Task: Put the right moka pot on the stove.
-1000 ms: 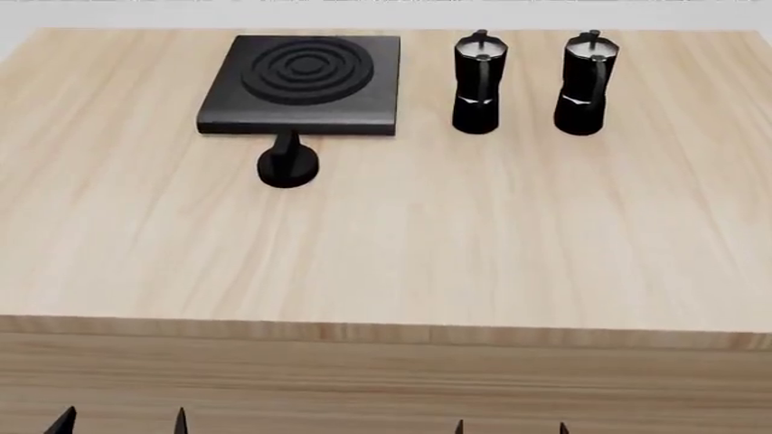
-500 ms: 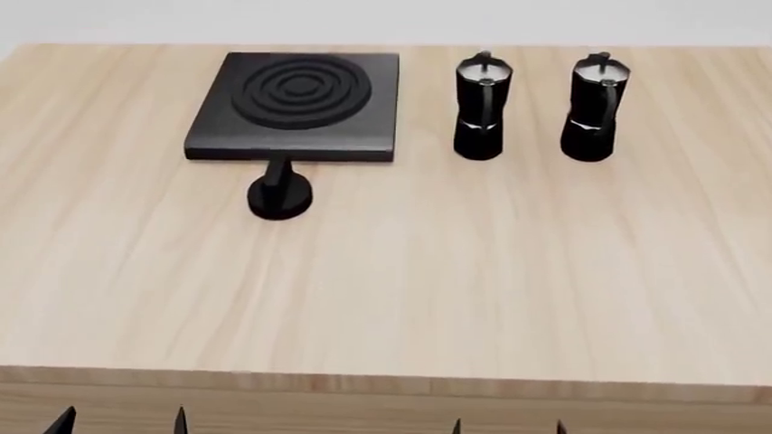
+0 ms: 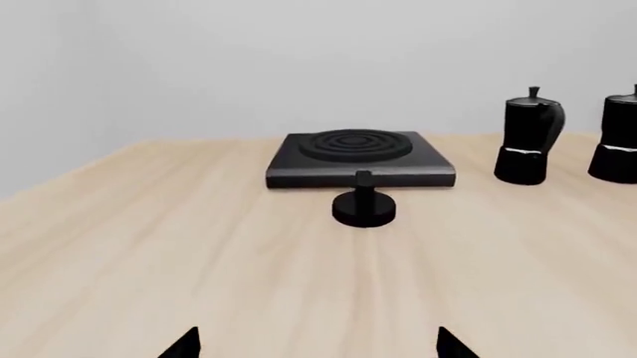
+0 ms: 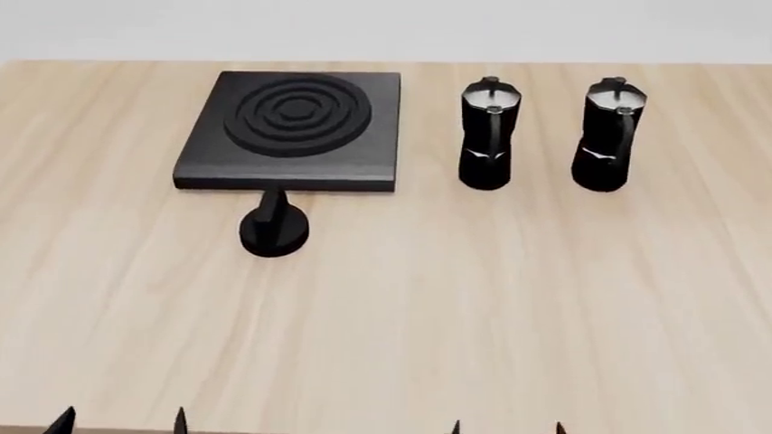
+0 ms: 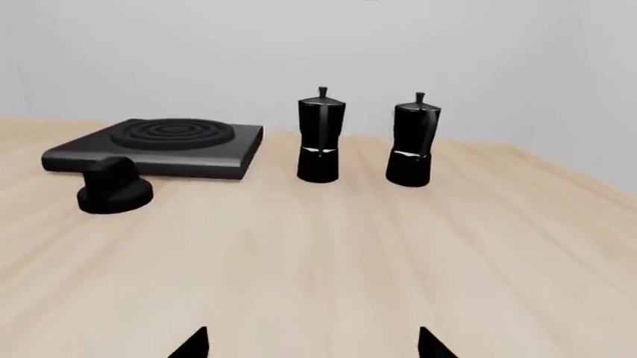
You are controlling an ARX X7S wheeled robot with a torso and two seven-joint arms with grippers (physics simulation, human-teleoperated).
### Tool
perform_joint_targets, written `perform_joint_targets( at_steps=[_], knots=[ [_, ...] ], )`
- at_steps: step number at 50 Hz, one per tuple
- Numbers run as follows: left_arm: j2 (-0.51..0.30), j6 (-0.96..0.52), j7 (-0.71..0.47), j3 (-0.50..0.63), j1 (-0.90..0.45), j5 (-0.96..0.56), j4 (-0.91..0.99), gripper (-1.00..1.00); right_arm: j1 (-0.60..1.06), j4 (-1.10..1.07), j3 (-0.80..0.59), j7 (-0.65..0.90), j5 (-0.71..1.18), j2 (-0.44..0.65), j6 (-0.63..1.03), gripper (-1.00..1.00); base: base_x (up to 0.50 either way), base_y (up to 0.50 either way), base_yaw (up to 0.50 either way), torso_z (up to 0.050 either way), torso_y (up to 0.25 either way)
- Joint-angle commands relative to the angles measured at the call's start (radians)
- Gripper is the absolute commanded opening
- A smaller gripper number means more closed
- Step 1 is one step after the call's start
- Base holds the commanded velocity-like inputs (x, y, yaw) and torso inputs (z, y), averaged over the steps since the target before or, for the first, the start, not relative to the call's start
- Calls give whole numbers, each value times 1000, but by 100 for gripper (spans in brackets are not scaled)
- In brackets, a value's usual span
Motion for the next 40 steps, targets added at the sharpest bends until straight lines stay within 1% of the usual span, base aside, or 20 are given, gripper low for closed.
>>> perform_joint_targets(
  at_steps=[1,16,40],
  knots=[
    [-7,-1,-6,6,-1,-9,3,100,0,-5,-10,7,3,6,1,100,227,129,0,0,0],
    [-14,-1,-15,15,-3,-16,4,100,2,0,-13,14,19,11,-6,100,227,125,0,0,0],
    [-23,12,-28,28,-7,-24,-10,100,8,15,-29,24,27,19,-17,100,226,24,0,0,0]
  ],
)
